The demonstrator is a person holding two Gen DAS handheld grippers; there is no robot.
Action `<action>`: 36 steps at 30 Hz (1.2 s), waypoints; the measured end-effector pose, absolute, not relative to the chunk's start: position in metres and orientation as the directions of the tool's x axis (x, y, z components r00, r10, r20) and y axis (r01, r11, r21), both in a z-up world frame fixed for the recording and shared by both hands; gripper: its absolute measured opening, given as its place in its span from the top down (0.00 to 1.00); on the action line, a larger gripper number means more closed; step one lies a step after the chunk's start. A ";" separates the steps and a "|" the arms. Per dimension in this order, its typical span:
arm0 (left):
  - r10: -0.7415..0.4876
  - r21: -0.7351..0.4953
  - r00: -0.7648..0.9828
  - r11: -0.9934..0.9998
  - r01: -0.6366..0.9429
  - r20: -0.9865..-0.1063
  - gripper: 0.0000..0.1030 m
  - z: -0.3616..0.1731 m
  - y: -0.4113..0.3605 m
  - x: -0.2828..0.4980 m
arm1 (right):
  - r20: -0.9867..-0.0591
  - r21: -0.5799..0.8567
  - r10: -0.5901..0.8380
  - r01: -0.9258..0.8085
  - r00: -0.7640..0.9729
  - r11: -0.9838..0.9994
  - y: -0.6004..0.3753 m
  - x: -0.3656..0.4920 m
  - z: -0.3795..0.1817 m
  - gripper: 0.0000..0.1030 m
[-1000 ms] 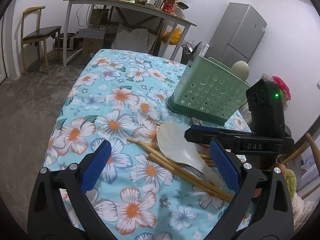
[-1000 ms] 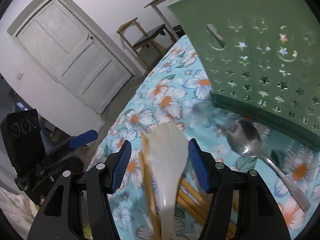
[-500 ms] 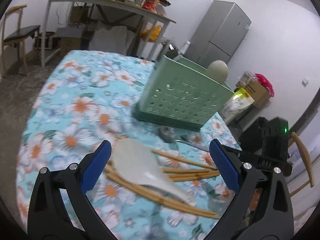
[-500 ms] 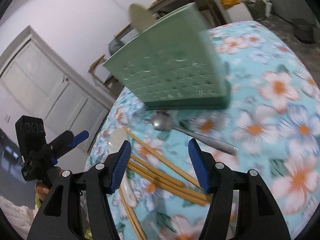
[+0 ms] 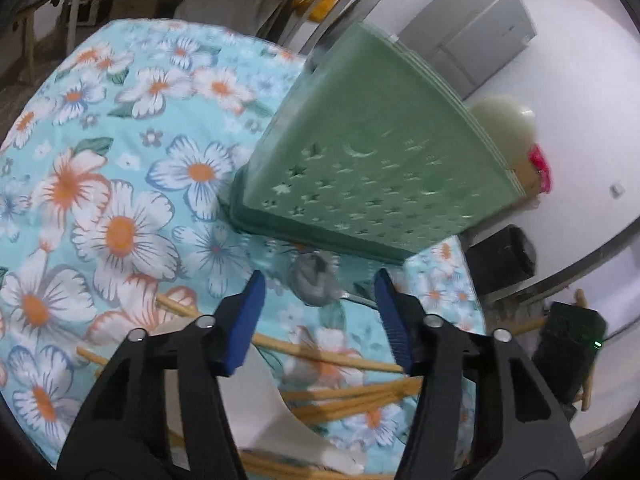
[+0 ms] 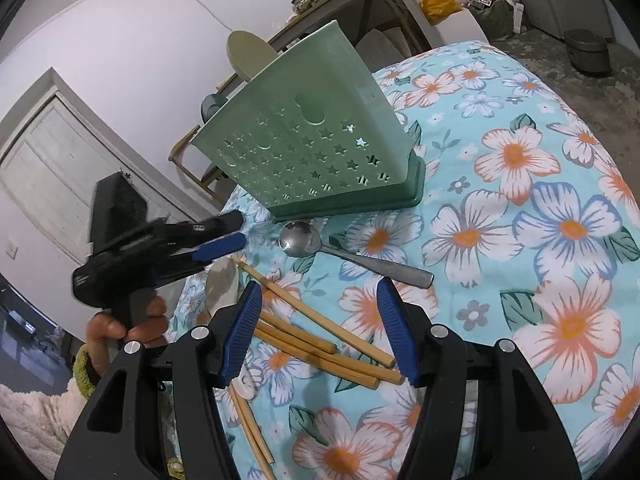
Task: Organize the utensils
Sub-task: 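Grasp the steel spoon beside the green holder with the left tool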
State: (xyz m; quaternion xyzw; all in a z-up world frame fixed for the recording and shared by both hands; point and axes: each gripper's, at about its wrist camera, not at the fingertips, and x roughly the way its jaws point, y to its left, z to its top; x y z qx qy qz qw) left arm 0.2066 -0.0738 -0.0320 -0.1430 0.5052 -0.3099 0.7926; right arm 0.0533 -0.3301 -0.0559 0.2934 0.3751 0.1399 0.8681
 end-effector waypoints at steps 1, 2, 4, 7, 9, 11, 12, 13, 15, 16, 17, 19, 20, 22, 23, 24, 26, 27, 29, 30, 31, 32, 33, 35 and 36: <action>-0.632 -0.536 0.288 0.769 0.348 -0.720 0.56 -0.035 -0.078 0.209 | -0.568 0.617 0.464 -0.022 0.679 0.787 -0.331 0.053 -0.057 0.43; -0.628 -0.532 0.281 0.771 0.350 -0.725 0.58 -0.038 -0.081 0.211 | -0.568 0.619 0.465 -0.020 0.679 0.785 -0.332 0.053 -0.057 0.43; -0.619 -0.521 0.265 0.776 0.356 -0.740 0.63 -0.045 -0.089 0.215 | -0.567 0.622 0.466 -0.018 0.680 0.783 -0.333 0.054 -0.058 0.43; -0.608 -0.515 0.260 0.783 0.348 -0.750 0.68 -0.051 -0.095 0.220 | -0.563 0.627 0.468 -0.017 0.682 0.779 -0.334 0.053 -0.058 0.43; -0.604 -0.516 0.259 0.788 0.337 -0.754 0.71 -0.056 -0.097 0.226 | -0.560 0.631 0.469 -0.016 0.683 0.776 -0.336 0.053 -0.059 0.43; -0.602 -0.522 0.252 0.791 0.319 -0.758 0.76 -0.063 -0.098 0.234 | -0.557 0.634 0.472 -0.017 0.683 0.773 -0.337 0.053 -0.060 0.43; -0.607 -0.532 0.251 0.789 0.308 -0.754 0.80 -0.065 -0.097 0.237 | -0.557 0.635 0.472 -0.016 0.683 0.772 -0.337 0.053 -0.060 0.43; -0.608 -0.536 0.250 0.788 0.303 -0.753 0.81 -0.066 -0.097 0.239 | -0.555 0.637 0.474 -0.017 0.684 0.770 -0.338 0.053 -0.060 0.43; -0.619 -0.552 0.240 0.781 0.293 -0.748 0.81 -0.066 -0.096 0.239 | -0.552 0.641 0.476 -0.018 0.685 0.768 -0.338 0.054 -0.061 0.43; -0.626 -0.560 0.233 0.775 0.294 -0.744 0.82 -0.065 -0.094 0.239 | -0.550 0.643 0.478 -0.018 0.685 0.766 -0.339 0.054 -0.061 0.43; -0.638 -0.571 0.219 0.764 0.299 -0.738 0.82 -0.065 -0.094 0.237 | -0.550 0.644 0.479 -0.018 0.685 0.765 -0.339 0.054 -0.061 0.43; -0.646 -0.579 0.204 0.755 0.307 -0.735 0.83 -0.062 -0.091 0.236 | -0.549 0.647 0.480 -0.016 0.685 0.763 -0.340 0.054 -0.062 0.43; -0.650 -0.583 0.198 0.752 0.309 -0.733 0.83 -0.062 -0.091 0.235 | -0.548 0.649 0.481 -0.015 0.685 0.761 -0.340 0.054 -0.063 0.43; -0.665 -0.601 0.180 0.738 0.309 -0.725 0.83 -0.064 -0.092 0.233 | -0.547 0.652 0.483 -0.014 0.684 0.758 -0.340 0.055 -0.064 0.43; -0.670 -0.608 0.170 0.733 0.306 -0.723 0.83 -0.065 -0.093 0.233 | -0.547 0.651 0.482 -0.014 0.684 0.759 -0.340 0.055 -0.064 0.43; -0.667 -0.606 0.166 0.735 0.304 -0.726 0.84 -0.066 -0.094 0.232 | -0.548 0.651 0.483 -0.014 0.683 0.759 -0.340 0.056 -0.065 0.43; -0.646 -0.584 0.161 0.751 0.307 -0.746 0.88 -0.070 -0.100 0.231 | -0.551 0.649 0.482 -0.013 0.682 0.760 -0.340 0.056 -0.065 0.43; -0.637 -0.574 0.162 0.758 0.310 -0.754 0.89 -0.071 -0.102 0.231 | -0.551 0.649 0.482 -0.013 0.681 0.760 -0.340 0.057 -0.066 0.43; -0.626 -0.562 0.164 0.766 0.312 -0.763 0.89 -0.072 -0.106 0.230 | -0.551 0.649 0.481 -0.012 0.682 0.761 -0.340 0.057 -0.065 0.43; -0.621 -0.559 0.163 0.770 0.309 -0.766 0.90 -0.072 -0.107 0.230 | -0.551 0.649 0.480 -0.011 0.683 0.761 -0.340 0.057 -0.065 0.43; -0.617 -0.555 0.164 0.774 0.305 -0.770 0.91 -0.072 -0.107 0.230 | -0.551 0.649 0.480 -0.010 0.683 0.760 -0.340 0.057 -0.066 0.43; -0.615 -0.554 0.166 0.776 0.303 -0.771 0.91 -0.072 -0.107 0.230 | -0.550 0.651 0.480 -0.009 0.683 0.759 -0.340 0.057 -0.066 0.43; -0.612 -0.550 0.171 0.778 0.303 -0.772 0.92 -0.072 -0.108 0.229 | -0.550 0.652 0.480 -0.007 0.684 0.758 -0.341 0.057 -0.067 0.43; -0.600 -0.530 0.190 0.786 0.317 -0.777 0.92 -0.069 -0.110 0.226 | -0.551 0.652 0.477 -0.005 0.685 0.759 -0.341 0.058 -0.067 0.43; -0.597 -0.523 0.198 0.788 0.325 -0.777 0.93 -0.068 -0.112 0.223 | -0.551 0.650 0.476 -0.004 0.686 0.760 -0.341 0.058 -0.067 0.43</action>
